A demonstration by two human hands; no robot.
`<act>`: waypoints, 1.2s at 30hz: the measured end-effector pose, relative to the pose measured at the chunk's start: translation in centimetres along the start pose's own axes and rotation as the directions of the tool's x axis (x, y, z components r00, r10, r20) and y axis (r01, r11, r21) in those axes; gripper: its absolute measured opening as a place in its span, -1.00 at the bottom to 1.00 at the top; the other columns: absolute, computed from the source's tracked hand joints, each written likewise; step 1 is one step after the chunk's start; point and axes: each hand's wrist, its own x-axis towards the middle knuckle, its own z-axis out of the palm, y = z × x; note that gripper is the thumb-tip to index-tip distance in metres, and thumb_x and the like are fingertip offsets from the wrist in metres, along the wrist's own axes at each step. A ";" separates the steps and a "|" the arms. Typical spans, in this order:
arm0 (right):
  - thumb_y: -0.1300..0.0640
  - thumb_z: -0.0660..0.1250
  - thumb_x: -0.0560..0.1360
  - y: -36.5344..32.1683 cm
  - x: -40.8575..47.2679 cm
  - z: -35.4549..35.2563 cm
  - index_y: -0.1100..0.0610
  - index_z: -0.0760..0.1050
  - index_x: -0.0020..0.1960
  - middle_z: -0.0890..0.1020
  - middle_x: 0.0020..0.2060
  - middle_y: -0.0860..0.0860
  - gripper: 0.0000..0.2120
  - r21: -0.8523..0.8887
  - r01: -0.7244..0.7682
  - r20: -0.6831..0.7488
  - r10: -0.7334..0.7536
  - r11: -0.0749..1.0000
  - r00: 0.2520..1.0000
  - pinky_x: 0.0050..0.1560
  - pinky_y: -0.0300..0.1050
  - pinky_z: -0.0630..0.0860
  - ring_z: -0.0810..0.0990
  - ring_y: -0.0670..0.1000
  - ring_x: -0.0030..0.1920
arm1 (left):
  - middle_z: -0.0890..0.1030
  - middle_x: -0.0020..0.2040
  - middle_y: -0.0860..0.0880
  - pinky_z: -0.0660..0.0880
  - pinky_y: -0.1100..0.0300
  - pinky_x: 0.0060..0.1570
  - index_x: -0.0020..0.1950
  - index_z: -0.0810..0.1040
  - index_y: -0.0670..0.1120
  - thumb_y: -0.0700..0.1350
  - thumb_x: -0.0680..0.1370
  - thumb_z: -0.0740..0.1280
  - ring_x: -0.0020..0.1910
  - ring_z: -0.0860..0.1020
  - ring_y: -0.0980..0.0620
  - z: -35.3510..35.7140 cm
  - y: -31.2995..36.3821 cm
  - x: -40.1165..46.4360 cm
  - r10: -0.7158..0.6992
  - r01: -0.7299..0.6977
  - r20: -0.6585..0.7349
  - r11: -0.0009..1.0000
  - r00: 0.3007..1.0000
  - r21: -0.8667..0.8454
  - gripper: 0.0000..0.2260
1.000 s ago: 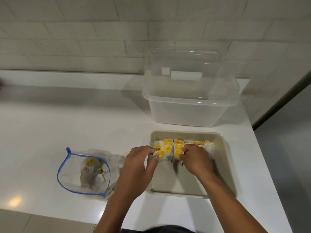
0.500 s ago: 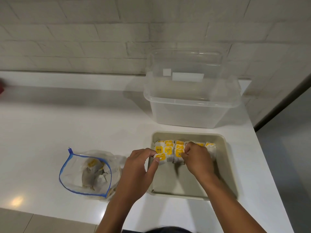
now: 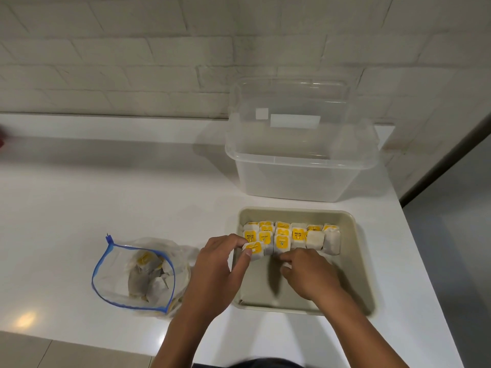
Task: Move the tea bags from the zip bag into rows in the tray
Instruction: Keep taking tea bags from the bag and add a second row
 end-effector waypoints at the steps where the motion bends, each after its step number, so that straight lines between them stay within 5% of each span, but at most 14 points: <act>1: -0.06 0.25 0.58 0.0 0.0 0.2 -0.21 0.52 0.32 0.59 0.26 -0.11 -0.68 0.008 -0.008 0.014 0.008 1.000 1.000 0.07 -0.12 0.48 0.55 0.03 0.26 | 0.57 -0.06 0.31 0.36 0.44 -0.01 0.00 0.55 0.14 -0.01 0.60 0.36 0.05 0.50 0.20 0.0 0.0 0.0 -0.006 0.006 -0.003 1.000 1.000 -0.005 -0.97; 13: -0.05 0.23 0.58 -0.2 0.3 0.4 -0.14 0.60 0.18 0.67 0.08 -0.10 -0.76 0.030 0.028 -0.034 -0.027 0.999 0.999 -0.15 -0.17 0.43 0.61 0.02 0.09 | 0.55 0.02 0.31 0.35 0.45 -0.12 -0.01 0.58 0.11 -0.05 0.60 0.37 -0.02 0.51 0.18 -0.3 0.1 -0.4 -0.033 0.033 -0.019 0.999 0.999 -0.029 -0.96; 20: -0.06 0.16 0.62 -0.6 0.3 0.2 -0.13 0.39 0.42 0.60 0.20 -0.05 -0.63 0.014 0.035 -0.118 -0.033 0.999 0.993 0.00 -0.05 0.53 0.58 0.09 0.18 | 0.56 0.01 0.30 0.36 0.41 -0.14 -0.01 0.57 0.12 -0.03 0.60 0.36 -0.02 0.52 0.16 -0.3 0.2 -0.5 -0.038 0.038 -0.007 0.999 0.999 -0.030 -0.96; 30: -0.08 0.14 0.62 -0.8 0.5 0.4 -0.09 0.42 0.35 0.59 0.16 0.00 -0.67 -0.024 0.014 -0.106 -0.017 1.000 0.994 -0.08 -0.06 0.48 0.59 0.11 0.15 | 0.58 -0.01 0.29 0.37 0.40 -0.15 -0.01 0.57 0.13 -0.02 0.60 0.36 0.01 0.52 0.17 -0.2 0.0 -0.4 -0.034 0.034 -0.007 0.999 0.999 -0.028 -0.96; 36: -0.04 0.19 0.58 -1.2 0.2 -0.1 -0.11 0.50 0.28 0.66 0.08 -0.08 -0.70 0.102 0.031 -0.191 -0.011 0.994 0.981 -0.11 -0.09 0.50 0.61 0.08 0.10 | 0.57 -0.05 0.28 0.40 0.38 -0.06 0.00 0.55 0.16 -0.03 0.60 0.38 -0.03 0.51 0.18 0.1 -0.1 -0.2 -0.001 0.001 -0.028 1.000 1.000 -0.001 -0.93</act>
